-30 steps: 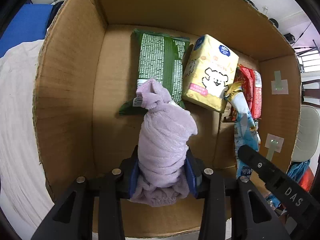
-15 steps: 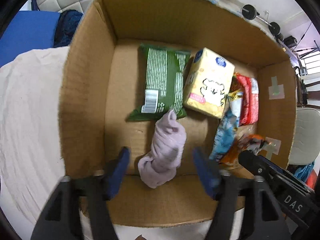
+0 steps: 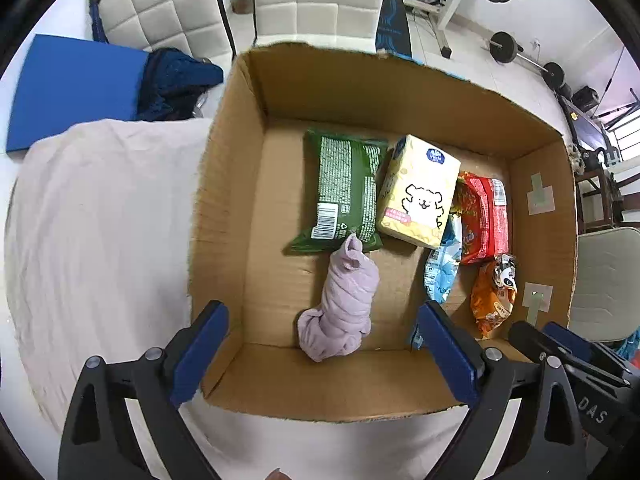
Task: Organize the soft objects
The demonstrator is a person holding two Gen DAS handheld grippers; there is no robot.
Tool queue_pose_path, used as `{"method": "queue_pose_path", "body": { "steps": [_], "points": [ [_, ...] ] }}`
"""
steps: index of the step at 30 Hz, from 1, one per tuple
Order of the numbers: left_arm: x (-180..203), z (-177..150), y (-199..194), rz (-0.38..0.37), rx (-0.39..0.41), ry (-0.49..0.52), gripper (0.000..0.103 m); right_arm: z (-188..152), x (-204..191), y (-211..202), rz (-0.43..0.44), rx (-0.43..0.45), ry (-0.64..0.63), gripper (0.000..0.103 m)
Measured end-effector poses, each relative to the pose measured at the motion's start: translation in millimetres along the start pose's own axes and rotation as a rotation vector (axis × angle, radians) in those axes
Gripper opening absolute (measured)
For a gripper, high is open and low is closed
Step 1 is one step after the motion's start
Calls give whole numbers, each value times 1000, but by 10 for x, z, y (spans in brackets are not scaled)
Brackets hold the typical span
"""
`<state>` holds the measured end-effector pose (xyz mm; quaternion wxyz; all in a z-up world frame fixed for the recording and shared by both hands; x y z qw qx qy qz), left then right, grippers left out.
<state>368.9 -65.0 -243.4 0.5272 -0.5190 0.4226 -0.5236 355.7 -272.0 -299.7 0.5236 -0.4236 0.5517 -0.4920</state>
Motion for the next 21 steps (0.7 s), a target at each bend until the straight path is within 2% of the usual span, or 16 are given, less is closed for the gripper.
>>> {"method": "queue_pose_path", "body": {
  "steps": [2,5,8,17,21],
  "points": [
    [16,-23,-66,4,31,2,97,-28,-6,-53,-28,13,-26,95],
    [-23,-36,-177,7,63,1,98,-67,-8,-143,-70,39,-58,103],
    [-9,-61,-268,3,89,-1,102,-110,6,-216,-87,52,-76,103],
    [26,-140,-568,-15,144,-11,102,-246,65,-426,-88,76,-87,103],
    [68,-258,-789,2,193,6,102,-377,69,-683,-81,119,-105,103]
  ]
}}
Point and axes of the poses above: each gripper's, at about its wrist camera, not at the fingertips, and y roughly the way its jaws point, x to its right, z to its top, the point moved 3 cm from there along y, roughly the way its jaws point, and after that the axes turned 10 degrees about -y, right-handed, at the moved point
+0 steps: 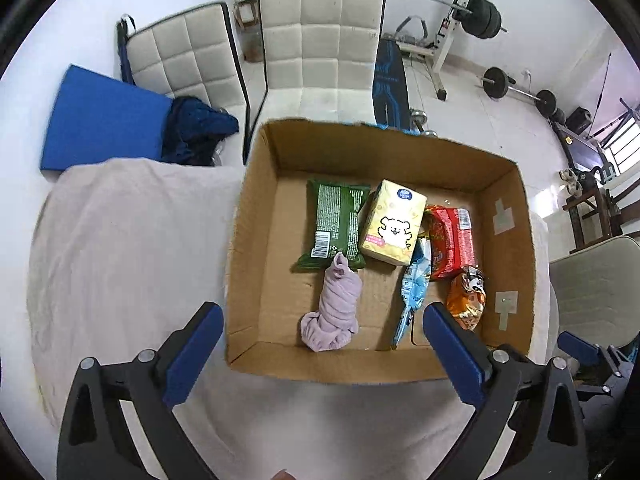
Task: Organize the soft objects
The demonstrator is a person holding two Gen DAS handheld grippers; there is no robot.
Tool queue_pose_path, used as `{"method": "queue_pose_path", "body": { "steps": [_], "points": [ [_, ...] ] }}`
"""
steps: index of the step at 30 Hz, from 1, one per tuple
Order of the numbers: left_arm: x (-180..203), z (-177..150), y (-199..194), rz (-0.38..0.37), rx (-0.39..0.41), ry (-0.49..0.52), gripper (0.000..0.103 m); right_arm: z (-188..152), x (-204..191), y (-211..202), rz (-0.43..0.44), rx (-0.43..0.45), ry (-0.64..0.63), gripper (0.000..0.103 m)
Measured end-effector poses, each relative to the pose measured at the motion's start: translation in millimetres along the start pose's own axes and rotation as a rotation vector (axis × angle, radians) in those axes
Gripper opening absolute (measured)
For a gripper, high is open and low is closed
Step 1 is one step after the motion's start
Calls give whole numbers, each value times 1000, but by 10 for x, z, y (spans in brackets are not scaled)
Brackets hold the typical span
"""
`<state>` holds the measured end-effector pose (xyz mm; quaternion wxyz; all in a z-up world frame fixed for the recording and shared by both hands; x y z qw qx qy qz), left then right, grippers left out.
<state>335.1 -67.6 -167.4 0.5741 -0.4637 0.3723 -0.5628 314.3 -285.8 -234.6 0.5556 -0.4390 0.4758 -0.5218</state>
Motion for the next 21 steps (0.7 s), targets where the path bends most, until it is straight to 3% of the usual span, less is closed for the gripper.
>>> {"method": "queue_pose_path", "body": {
  "steps": [5,11,21],
  "points": [
    [9,-148,-459,-8,80,0,102,-151,8,-437,34,58,-1,103],
    [4,-376,-1109,-2,178,12,102,-414,-63,-1085,13,149,-58,103],
    [-31,-770,-1830,-46,205,7,102,-1038,-155,-1955,57,227,-101,103]
  ]
}}
Point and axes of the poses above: each gripper's, at about its wrist camera, not at the fingertips, and y roughly the way its jaws point, x to its right, z to its top, the point moved 3 cm from there along y, roughly the way its jaws point, and after that the axes turned 10 degrees about -y, right-handed, at the moved point
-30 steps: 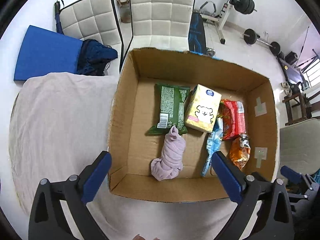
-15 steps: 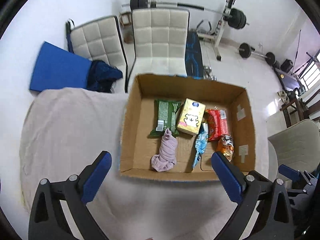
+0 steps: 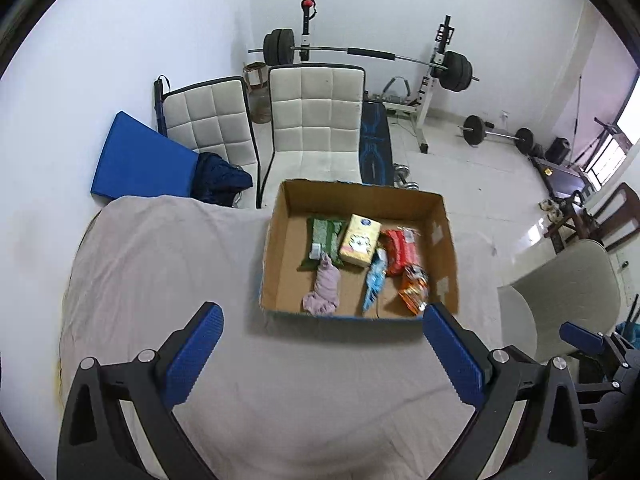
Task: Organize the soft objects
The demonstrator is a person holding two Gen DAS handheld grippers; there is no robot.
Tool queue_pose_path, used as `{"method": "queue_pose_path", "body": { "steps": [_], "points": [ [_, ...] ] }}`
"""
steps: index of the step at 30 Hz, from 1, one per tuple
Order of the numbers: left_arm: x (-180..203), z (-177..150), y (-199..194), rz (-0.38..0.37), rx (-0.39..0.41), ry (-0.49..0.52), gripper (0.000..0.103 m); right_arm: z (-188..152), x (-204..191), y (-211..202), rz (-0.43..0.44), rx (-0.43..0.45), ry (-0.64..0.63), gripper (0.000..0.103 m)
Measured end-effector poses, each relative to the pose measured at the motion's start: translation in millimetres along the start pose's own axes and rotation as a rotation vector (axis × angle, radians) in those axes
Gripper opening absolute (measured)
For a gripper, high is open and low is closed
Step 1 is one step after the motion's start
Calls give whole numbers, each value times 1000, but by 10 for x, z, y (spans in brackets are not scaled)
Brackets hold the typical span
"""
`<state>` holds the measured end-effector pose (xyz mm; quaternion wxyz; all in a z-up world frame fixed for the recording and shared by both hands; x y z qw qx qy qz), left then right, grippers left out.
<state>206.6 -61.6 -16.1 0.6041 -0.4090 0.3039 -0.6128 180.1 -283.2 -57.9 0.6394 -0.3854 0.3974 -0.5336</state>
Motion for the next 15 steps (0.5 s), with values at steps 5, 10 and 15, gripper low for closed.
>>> {"method": "queue_pose_path", "body": {
  "steps": [5,10,15],
  "points": [
    [47,-211,-288,-23,-26,7,102,-143,-23,-409,11,35,7,103],
    [56,-363,-524,-38,-37,12,102,-281,-69,-806,-7,83,1,103],
    [8,-446,-746,-32,-19,7,102,-418,-161,-1073,-8,98,-21,103]
  ]
}}
Point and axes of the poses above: each gripper's, at about its wrist camera, not at the fingertips, and y roughly the way its jaws point, x to its right, z to its top, the point moved 3 cm from there along y, roughly the way its jaws point, and after that the axes turned 10 degrees about -y, right-handed, at the moved point
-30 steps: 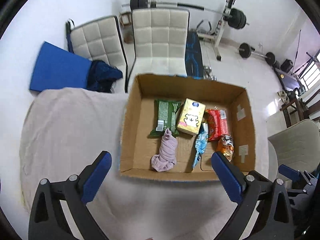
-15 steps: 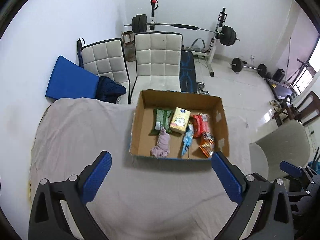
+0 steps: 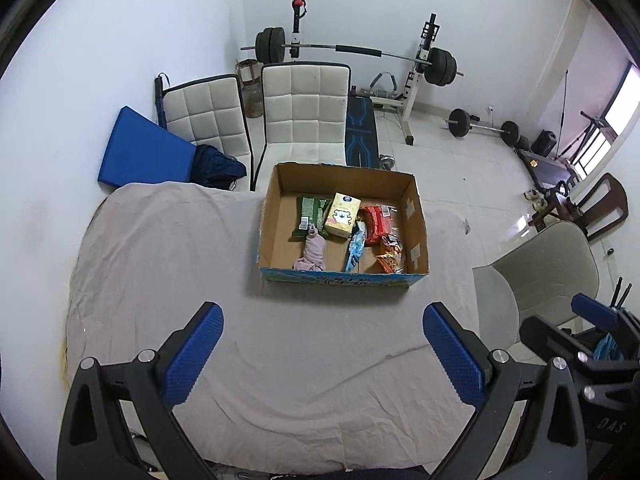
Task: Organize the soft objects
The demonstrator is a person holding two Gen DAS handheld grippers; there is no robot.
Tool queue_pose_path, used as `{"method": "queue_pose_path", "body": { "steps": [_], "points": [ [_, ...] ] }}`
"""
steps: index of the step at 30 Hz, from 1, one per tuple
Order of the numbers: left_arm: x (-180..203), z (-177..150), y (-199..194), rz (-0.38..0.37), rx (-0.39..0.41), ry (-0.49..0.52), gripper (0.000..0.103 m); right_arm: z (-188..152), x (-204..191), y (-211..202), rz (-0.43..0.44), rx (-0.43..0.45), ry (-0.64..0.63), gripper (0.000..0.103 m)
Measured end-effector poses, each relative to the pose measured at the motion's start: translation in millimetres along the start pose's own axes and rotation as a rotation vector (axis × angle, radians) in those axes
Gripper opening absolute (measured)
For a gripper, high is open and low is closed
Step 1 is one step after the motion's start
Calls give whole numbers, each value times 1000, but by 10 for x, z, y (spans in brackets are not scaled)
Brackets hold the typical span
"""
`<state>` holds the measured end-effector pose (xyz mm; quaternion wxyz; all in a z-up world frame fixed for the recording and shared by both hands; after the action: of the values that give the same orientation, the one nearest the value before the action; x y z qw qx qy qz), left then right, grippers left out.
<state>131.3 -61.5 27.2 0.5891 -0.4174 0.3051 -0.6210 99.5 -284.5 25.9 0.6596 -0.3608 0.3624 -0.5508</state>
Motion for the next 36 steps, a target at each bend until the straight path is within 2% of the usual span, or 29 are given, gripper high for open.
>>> {"method": "queue_pose_path", "body": {
  "steps": [12,25,36],
  "points": [
    [-98,-13,-256,41,82,-9,102,52,-29,-107,-50,35,1,103],
    [-110,32,-245,43,95,-5,102,227,8,-176,-97,82,-1,103],
    [-49,123,-292,43,119,4,102,283,61,-171,-108,84,1,103]
  ]
}}
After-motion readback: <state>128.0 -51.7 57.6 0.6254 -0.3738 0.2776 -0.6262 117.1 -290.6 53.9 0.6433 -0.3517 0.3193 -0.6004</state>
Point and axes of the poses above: each gripper's, at about its wrist camera, not at the fingertips, and y roughly the way its jaws point, x to its right, z to its top, the point moved 3 cm from there along y, roughly the way its jaws point, and after that the axes turned 10 degrees about -y, right-handed, at the moved point
